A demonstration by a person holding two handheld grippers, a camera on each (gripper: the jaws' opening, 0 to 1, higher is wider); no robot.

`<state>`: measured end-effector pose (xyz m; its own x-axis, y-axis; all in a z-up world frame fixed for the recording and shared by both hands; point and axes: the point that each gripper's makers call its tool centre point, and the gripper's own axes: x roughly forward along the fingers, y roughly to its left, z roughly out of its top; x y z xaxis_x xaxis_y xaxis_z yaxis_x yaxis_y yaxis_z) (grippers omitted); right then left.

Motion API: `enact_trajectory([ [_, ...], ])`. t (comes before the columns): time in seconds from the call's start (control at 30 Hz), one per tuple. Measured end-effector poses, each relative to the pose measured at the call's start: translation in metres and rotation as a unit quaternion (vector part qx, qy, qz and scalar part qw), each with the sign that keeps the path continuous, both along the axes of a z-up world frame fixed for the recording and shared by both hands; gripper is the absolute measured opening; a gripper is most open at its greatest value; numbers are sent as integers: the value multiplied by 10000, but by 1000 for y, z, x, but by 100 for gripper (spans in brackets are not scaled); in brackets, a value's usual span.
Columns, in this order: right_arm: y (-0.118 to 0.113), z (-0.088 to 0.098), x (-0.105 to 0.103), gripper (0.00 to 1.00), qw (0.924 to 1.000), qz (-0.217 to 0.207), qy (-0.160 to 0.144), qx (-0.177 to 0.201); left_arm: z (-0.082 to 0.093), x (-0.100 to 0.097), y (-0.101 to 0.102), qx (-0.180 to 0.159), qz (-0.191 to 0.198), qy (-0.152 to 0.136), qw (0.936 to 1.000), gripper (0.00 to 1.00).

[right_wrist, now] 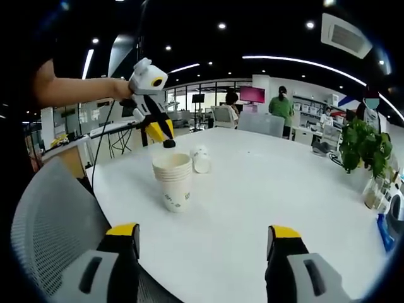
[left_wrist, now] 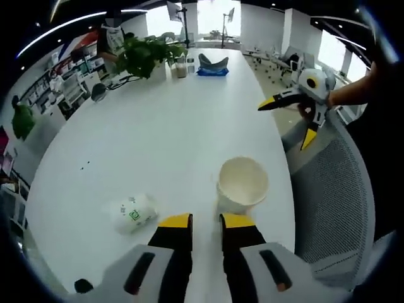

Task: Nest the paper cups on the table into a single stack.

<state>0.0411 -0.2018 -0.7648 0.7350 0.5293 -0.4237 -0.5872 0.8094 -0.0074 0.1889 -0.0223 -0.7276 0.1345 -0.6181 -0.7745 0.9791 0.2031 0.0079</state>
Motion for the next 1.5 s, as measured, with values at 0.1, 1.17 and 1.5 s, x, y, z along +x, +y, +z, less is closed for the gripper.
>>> enact_trajectory([
  [0.1, 0, -1, 0, 84, 10000, -3, 14, -11, -2, 13, 7, -19, 186, 27, 9998, 12],
  [1.17, -3, -10, -1, 83, 9995, -61, 253, -150, -42, 115, 32, 25, 1214, 308, 9921, 19],
  [1.5, -4, -13, -2, 82, 9992, -45, 318, -235, -57, 135, 36, -268, 1531, 671, 9856, 21],
])
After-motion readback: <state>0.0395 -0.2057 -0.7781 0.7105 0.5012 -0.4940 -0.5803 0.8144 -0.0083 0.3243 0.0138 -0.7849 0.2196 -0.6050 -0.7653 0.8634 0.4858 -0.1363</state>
